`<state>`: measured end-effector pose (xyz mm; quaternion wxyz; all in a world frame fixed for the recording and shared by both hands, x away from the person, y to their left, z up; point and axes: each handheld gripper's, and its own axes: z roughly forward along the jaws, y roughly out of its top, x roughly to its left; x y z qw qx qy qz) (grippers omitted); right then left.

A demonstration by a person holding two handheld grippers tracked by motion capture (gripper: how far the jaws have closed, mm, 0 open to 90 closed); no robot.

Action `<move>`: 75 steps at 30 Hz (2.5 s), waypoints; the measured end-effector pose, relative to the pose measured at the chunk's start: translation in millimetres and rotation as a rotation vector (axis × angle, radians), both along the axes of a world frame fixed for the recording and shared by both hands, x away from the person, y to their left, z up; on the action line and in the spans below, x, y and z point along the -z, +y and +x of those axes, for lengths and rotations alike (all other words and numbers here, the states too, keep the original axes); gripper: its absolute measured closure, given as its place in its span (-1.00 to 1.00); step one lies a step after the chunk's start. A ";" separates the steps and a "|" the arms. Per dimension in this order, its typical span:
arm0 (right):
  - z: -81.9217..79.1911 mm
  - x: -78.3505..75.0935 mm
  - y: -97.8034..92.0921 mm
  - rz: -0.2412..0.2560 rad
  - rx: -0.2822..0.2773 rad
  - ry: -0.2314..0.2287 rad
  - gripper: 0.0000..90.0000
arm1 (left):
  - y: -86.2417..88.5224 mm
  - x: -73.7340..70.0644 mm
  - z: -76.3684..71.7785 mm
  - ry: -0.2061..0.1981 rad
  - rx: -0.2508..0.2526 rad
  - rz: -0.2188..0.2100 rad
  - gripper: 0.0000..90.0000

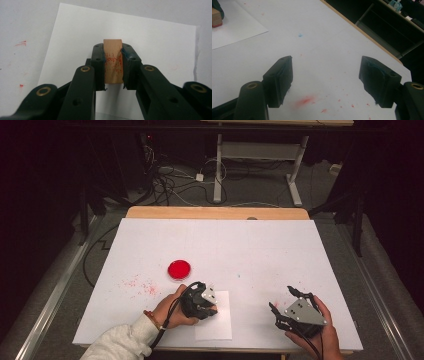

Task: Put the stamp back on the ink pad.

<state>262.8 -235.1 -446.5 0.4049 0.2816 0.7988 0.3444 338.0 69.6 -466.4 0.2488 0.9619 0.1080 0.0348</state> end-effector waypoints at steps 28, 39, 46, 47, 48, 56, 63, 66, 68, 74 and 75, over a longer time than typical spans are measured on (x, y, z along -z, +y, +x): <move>-1.9 -2.9 -0.4 0.018 -0.002 -0.011 -0.39 | 48.1 -53.3 15.6 -0.095 -0.156 -0.156 0.63; -1.3 -2.0 0.2 0.012 -0.005 -0.009 -0.39 | 89.0 -58.4 47.7 -0.096 -0.322 -0.196 0.63; -0.6 -0.6 1.2 0.009 -0.004 -0.002 -0.39 | 99.9 -50.8 65.9 -0.064 -0.391 -0.184 0.62; -0.5 -0.5 1.4 0.008 -0.005 -0.001 -0.39 | 100.4 -49.1 68.1 -0.056 -0.394 -0.183 0.62; -0.4 -0.3 1.6 0.007 -0.006 0.000 -0.39 | 100.8 -47.6 70.2 -0.053 -0.399 -0.182 0.61; 0.0 0.7 1.7 0.006 -0.008 0.008 -0.37 | 101.6 -35.9 83.2 -0.047 -0.429 -0.152 0.86; -0.2 0.6 0.8 0.009 -0.006 0.009 -0.38 | 100.5 -32.3 86.7 -0.046 -0.442 -0.151 0.76; -0.3 0.5 0.8 0.006 -0.008 0.006 -0.38 | 101.0 -32.9 86.0 -0.050 -0.441 -0.153 0.77; -0.4 0.4 0.7 0.010 -0.006 0.007 -0.38 | 101.6 -32.6 85.7 -0.053 -0.445 -0.151 0.77; -0.7 -0.3 0.7 0.011 -0.008 0.003 -0.38 | 106.1 -35.4 82.7 -0.078 -0.447 -0.160 0.77; -0.7 -0.5 0.6 0.012 -0.007 0.002 -0.38 | 106.6 -35.9 81.7 -0.087 -0.451 -0.163 0.76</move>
